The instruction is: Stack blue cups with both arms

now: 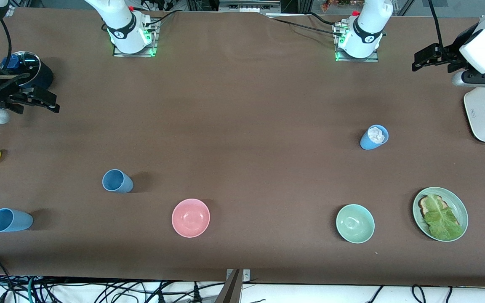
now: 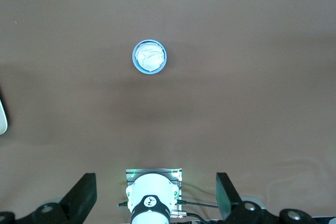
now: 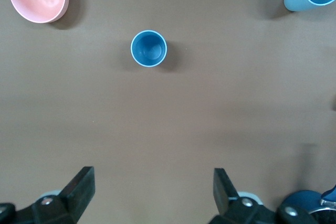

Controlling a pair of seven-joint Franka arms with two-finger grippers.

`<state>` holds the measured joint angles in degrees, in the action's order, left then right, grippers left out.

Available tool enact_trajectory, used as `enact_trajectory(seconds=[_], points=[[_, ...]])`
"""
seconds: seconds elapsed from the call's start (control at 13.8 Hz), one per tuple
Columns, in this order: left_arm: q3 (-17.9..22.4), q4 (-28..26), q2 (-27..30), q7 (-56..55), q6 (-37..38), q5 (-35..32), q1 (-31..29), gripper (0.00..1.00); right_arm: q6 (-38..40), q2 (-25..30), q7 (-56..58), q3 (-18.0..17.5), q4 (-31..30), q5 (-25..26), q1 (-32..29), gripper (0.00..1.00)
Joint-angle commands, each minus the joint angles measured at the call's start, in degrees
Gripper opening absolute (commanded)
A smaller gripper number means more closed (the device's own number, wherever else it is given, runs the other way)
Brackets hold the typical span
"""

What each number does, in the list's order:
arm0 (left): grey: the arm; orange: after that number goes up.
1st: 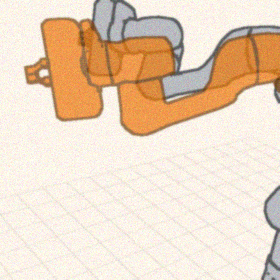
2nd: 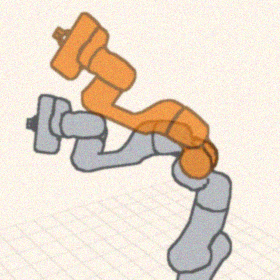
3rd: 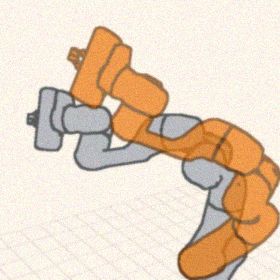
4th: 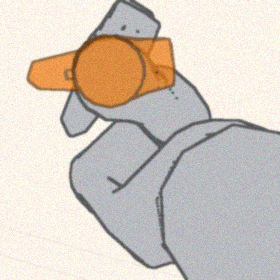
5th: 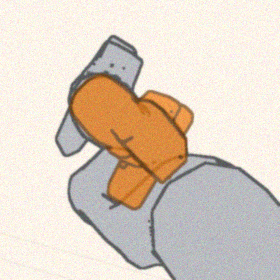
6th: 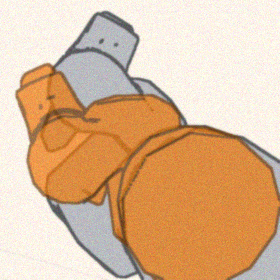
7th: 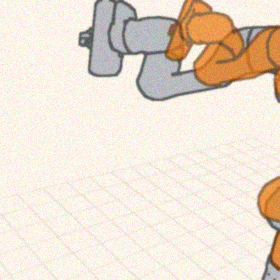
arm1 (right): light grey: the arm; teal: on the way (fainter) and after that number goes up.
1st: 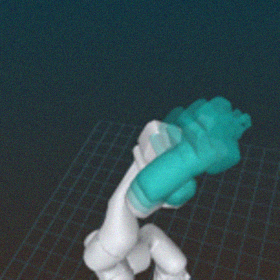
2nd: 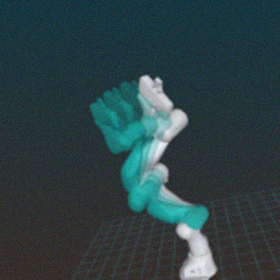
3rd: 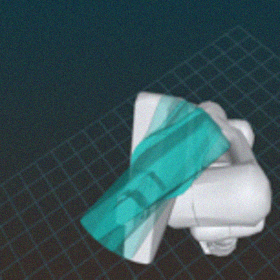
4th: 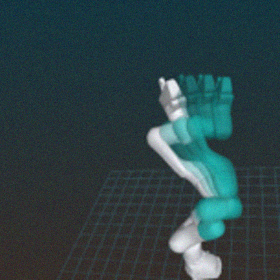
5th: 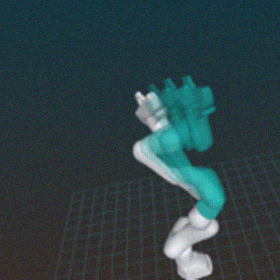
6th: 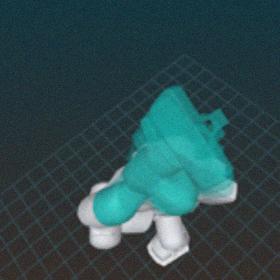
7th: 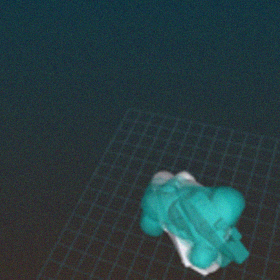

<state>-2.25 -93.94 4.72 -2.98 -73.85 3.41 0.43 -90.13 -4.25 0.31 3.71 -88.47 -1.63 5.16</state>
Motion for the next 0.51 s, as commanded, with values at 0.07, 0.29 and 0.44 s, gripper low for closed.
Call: enact_trajectory(seconds=[0.07,0.29,0.44], points=[[0.41,0.42,-0.68,-0.27,-0.15,1.16,-0.17,1.0,-1.44,3.45,-1.36,-0.2,-3.45,1.02,0.11,1.0],[0.41,0.42,-0.68,-0.27,-0.15,1.16,-0.17,1.0,-1.89,3.2,-1.36,-0.2,-2.94,1.02,0.37,1.0],[0.41,0.42,-0.68,-0.27,-0.15,1.16,-0.17,1.0,-1.89,3.2,-1.36,-0.2,-2.85,1.02,0.38,1.0]])
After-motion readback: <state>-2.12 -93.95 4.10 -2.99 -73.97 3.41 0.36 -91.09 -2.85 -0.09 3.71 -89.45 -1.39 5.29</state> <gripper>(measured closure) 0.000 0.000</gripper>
